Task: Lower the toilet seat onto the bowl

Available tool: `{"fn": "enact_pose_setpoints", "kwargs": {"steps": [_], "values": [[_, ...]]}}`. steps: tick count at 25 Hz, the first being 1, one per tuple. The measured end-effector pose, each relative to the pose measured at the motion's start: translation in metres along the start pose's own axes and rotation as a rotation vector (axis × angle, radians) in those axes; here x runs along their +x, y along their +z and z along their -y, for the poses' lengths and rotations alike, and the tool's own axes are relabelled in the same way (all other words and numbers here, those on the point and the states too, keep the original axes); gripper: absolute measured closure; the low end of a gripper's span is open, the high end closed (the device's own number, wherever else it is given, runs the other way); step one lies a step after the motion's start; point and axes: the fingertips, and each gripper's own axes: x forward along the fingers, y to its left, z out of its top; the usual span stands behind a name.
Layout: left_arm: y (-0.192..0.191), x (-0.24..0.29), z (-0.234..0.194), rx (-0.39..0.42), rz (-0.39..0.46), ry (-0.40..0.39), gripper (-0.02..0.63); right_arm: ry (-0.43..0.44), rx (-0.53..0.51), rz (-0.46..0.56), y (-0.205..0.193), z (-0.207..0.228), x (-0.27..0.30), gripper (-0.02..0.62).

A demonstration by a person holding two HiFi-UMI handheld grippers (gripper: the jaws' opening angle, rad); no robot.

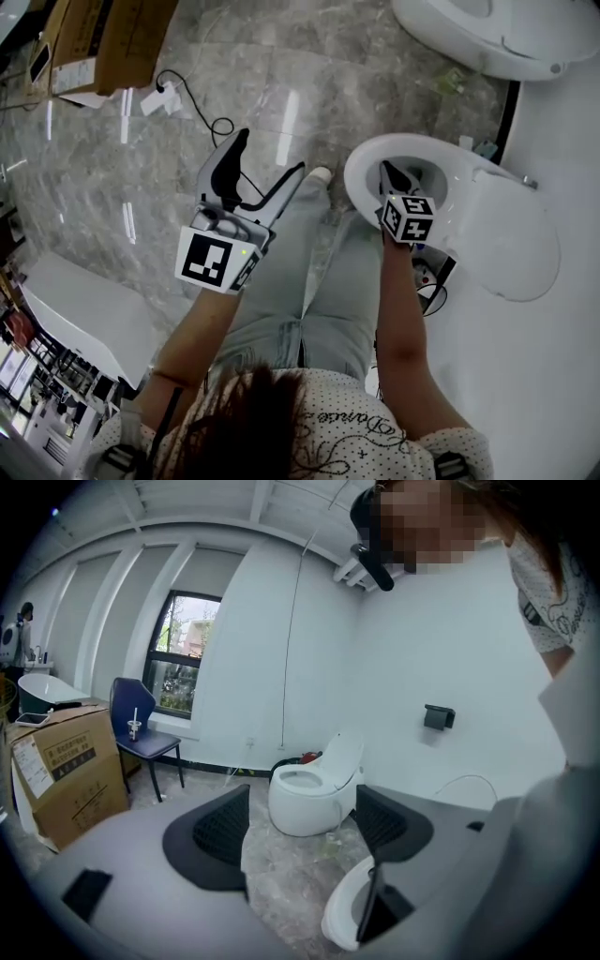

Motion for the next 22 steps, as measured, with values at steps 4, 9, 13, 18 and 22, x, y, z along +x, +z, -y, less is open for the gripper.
{"fn": "enact_pose_setpoints", "kwargs": {"steps": [4, 9, 13, 18, 22], "values": [[0.027, 0.001, 0.009, 0.025, 0.033, -0.023, 0.255, -0.011, 0.064, 0.132, 0.035, -0.003, -0.029, 0.584], [0.06, -0.004, 0.02, 0.045, 0.076, -0.053, 0.281, -0.033, 0.071, 0.319, 0.085, -0.011, -0.074, 0.584], [0.08, -0.005, 0.031, 0.066, 0.093, -0.081, 0.313, -0.052, 0.041, 0.474, 0.125, -0.019, -0.115, 0.584], [0.099, -0.001, 0.051, 0.075, 0.113, -0.141, 0.342, -0.071, -0.009, 0.611, 0.168, -0.031, -0.161, 0.584], [0.114, 0.001, 0.064, 0.105, 0.118, -0.182, 0.362, -0.076, -0.035, 0.709, 0.203, -0.047, -0.195, 0.583]]}}
